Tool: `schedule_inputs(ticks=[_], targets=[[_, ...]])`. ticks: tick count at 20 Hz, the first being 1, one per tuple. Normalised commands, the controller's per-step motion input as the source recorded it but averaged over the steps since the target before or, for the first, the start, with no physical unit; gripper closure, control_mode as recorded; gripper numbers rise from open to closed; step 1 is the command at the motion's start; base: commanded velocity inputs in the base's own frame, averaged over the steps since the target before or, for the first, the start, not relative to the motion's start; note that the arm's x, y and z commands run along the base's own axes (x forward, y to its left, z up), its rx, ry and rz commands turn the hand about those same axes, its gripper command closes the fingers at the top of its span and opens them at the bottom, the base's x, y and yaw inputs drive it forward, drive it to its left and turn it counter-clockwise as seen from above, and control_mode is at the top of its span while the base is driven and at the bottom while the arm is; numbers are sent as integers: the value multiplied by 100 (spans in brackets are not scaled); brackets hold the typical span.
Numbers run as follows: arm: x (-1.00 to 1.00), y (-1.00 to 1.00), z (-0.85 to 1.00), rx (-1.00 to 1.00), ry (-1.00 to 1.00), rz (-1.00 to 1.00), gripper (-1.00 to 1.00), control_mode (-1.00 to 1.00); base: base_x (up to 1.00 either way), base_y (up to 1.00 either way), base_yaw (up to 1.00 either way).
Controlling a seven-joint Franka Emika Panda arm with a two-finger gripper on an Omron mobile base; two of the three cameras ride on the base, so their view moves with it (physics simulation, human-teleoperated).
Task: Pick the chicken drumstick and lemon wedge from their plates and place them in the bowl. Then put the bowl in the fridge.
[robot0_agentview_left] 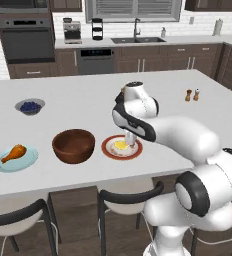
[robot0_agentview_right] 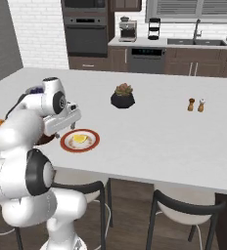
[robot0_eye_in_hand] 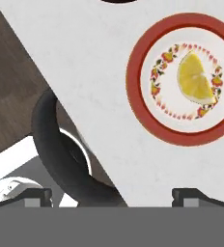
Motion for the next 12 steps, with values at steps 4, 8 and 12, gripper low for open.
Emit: schedule_inputs(ticks=[4, 8, 12], targets=[[61, 11, -59, -9, 10, 0, -100, -100, 0, 0, 0], [58, 0, -44, -4, 9, 0, -100, -100, 0, 0, 0], [48, -1, -43, -1, 3, 0, -100, -100, 0, 0, 0]])
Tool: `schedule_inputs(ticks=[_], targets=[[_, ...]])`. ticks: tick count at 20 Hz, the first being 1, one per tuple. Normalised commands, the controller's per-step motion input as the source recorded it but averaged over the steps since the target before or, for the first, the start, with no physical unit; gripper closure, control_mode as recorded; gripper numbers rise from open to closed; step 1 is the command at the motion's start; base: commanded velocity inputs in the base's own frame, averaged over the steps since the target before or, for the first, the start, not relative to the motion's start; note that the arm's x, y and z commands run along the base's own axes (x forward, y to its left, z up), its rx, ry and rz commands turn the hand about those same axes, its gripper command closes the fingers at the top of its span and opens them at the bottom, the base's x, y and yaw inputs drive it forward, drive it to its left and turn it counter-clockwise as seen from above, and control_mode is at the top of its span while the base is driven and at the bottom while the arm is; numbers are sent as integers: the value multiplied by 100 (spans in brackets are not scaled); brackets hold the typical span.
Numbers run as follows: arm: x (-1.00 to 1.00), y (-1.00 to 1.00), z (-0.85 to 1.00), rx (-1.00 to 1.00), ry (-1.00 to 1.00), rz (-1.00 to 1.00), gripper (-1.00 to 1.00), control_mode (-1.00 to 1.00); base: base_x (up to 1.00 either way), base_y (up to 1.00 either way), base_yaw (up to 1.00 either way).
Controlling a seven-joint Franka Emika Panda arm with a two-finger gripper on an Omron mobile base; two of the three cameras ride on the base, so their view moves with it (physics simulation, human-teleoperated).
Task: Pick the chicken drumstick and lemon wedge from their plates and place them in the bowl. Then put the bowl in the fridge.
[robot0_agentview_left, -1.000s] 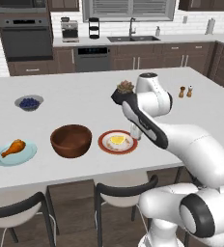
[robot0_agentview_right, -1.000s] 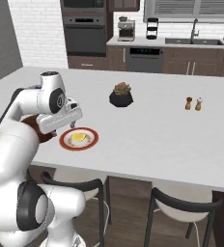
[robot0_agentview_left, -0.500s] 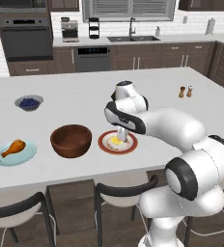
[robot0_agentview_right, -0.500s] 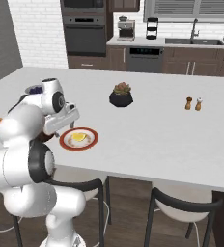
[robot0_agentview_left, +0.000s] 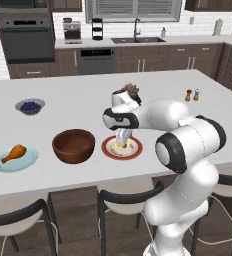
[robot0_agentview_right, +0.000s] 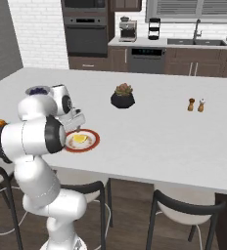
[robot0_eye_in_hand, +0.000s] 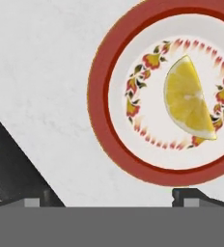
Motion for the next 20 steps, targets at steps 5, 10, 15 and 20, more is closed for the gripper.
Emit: schedule_inputs(ticks=[5, 10, 15, 20], targets=[[31, 0, -42, 0, -2, 0, -100, -100, 0, 0, 0], [26, 0, -36, 0, -9, 0, -100, -100, 0, 0, 0], [35, 0, -14, 0, -7, 0, -100, -100, 0, 0, 0], [49, 0, -15, 0, -1, 0, -100, -100, 0, 0, 0]])
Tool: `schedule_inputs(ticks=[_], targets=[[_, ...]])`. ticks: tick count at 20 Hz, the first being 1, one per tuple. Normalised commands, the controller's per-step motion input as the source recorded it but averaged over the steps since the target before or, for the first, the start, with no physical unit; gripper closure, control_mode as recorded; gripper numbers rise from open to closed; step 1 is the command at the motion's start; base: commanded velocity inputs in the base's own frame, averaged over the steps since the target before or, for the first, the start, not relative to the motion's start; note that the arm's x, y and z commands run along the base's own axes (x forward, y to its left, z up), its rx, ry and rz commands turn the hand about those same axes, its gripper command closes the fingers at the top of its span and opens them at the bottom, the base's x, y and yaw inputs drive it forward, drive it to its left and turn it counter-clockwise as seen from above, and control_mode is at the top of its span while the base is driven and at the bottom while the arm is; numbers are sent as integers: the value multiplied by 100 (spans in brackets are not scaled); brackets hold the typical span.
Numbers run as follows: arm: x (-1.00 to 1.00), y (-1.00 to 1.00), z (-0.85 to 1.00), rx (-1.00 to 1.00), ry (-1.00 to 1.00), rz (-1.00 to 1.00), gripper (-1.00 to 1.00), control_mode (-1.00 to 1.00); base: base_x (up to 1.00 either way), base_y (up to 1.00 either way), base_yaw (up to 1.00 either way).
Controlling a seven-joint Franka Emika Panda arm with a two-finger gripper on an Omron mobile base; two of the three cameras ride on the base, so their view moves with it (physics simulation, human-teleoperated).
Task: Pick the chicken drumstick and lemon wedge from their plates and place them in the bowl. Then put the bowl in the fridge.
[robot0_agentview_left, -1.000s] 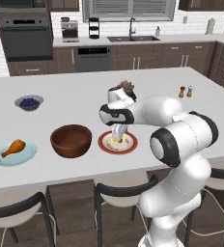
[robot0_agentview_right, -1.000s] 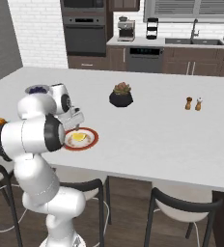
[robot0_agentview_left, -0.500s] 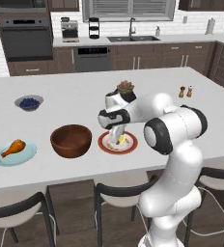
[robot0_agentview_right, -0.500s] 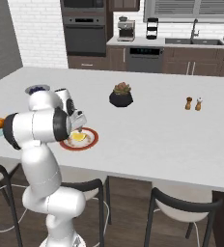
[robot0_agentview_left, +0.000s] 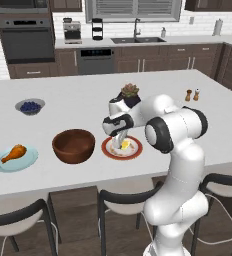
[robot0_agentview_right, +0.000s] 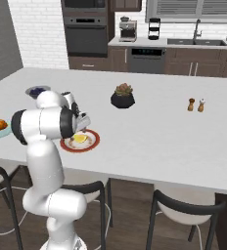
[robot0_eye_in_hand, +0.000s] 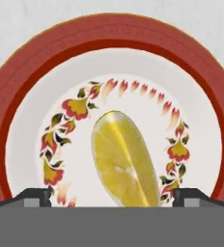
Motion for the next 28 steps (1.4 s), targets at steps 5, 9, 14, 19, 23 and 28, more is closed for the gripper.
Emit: schedule_inputs(ticks=[5, 9, 14, 19, 23, 28], targets=[[36, 0, -26, 0, 0, 0, -100, -100, 0, 0, 0], [13, 3, -34, 0, 0, 0, -100, -100, 0, 0, 0], [-2, 0, -35, 0, 0, 0, -100, -100, 0, 0, 0], [0, 0, -29, 0, 0, 0, 100, -100, 0, 0, 0], [-3, 0, -28, 0, 0, 0, 100, -100, 0, 0, 0], [-31, 1, 1, 0, 0, 0, 100, -100, 0, 0, 0]])
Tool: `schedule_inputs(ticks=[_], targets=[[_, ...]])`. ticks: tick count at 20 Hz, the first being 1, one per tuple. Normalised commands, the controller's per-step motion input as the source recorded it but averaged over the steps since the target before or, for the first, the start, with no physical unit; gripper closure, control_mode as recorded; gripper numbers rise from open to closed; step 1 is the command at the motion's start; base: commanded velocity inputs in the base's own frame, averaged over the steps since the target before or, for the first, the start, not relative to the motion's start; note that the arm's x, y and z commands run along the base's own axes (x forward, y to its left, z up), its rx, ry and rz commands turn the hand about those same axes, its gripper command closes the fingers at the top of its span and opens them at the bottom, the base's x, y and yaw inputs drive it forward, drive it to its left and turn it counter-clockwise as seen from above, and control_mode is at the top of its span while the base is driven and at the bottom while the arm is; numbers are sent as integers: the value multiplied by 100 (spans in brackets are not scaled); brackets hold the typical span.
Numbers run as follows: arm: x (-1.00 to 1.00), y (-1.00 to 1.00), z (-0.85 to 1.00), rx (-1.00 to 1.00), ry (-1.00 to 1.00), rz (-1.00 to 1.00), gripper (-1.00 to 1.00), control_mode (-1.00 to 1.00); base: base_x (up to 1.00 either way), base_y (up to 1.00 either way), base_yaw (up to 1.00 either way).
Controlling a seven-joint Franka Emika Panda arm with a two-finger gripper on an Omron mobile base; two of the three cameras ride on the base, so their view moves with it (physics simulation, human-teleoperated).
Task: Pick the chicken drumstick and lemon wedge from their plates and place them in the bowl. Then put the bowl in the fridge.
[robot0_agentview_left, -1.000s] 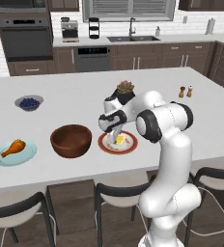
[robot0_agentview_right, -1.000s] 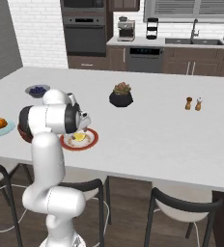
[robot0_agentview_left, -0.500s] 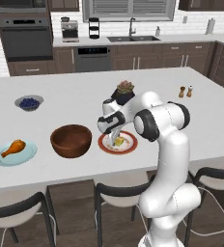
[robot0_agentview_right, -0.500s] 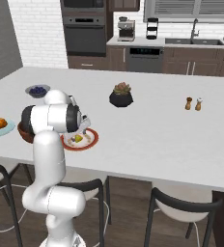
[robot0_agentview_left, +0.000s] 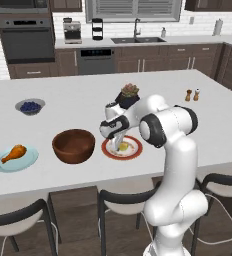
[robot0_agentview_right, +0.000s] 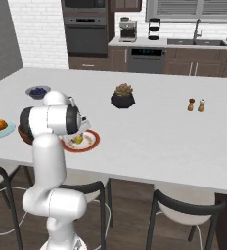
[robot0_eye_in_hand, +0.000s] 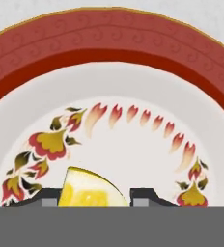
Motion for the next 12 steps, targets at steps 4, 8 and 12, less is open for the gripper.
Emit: schedule_inputs(ticks=[4, 8, 12], targets=[[-17, 20, 86, 0, 0, 0, 100, -100, 0, 0, 0], [-6, 49, 100, 0, 0, 6, 100, -100, 0, 0, 0], [0, 79, 79, 6, 0, 13, 100, -100, 0, 0, 0]])
